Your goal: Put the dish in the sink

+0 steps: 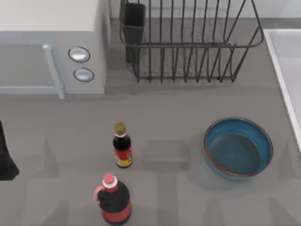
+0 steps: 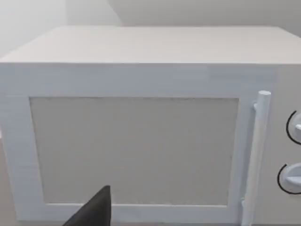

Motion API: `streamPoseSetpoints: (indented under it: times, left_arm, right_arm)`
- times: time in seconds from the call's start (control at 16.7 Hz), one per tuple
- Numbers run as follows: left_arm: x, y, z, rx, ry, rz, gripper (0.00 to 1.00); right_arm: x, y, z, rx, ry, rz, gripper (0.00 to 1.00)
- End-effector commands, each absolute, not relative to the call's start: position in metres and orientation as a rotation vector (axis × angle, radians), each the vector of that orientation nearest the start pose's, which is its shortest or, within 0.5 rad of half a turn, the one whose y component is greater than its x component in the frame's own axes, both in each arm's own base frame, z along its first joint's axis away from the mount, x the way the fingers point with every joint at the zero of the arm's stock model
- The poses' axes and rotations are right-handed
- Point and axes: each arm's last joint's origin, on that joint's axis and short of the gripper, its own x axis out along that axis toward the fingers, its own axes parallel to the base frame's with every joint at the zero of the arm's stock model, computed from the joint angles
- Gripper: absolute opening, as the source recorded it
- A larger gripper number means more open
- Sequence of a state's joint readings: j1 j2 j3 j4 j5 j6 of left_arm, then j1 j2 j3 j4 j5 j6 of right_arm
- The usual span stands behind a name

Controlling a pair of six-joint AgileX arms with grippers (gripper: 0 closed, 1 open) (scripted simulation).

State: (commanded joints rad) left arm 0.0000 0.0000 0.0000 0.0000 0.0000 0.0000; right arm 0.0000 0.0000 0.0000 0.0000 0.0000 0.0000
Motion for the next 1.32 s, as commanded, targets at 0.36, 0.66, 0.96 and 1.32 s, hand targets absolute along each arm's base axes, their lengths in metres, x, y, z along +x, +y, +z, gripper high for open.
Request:
streamPoseSetpoints:
  times: [0.36, 0.66, 0.96, 1.32]
  left_arm:
    - [0.106, -0.001, 0.160, 0.000, 0.000, 0.000, 1.00]
    - [0.106, -0.001, 0.160, 0.000, 0.000, 0.000, 1.00]
    - [0.106, -0.001, 0.160, 0.000, 0.000, 0.000, 1.00]
    - [0.106, -0.001, 0.160, 0.000, 0.000, 0.000, 1.00]
  right_arm:
    - [0.107, 0.001, 0.178, 0.024, 0.093, 0.023, 1.00]
    - [0.129, 0.011, 0.227, 0.074, 0.413, 0.064, 1.00]
    - [0.194, 0.032, 0.251, 0.086, 0.903, 0.070, 1.00]
    - [0.270, 0.071, 0.245, 0.048, 1.356, 0.032, 1.00]
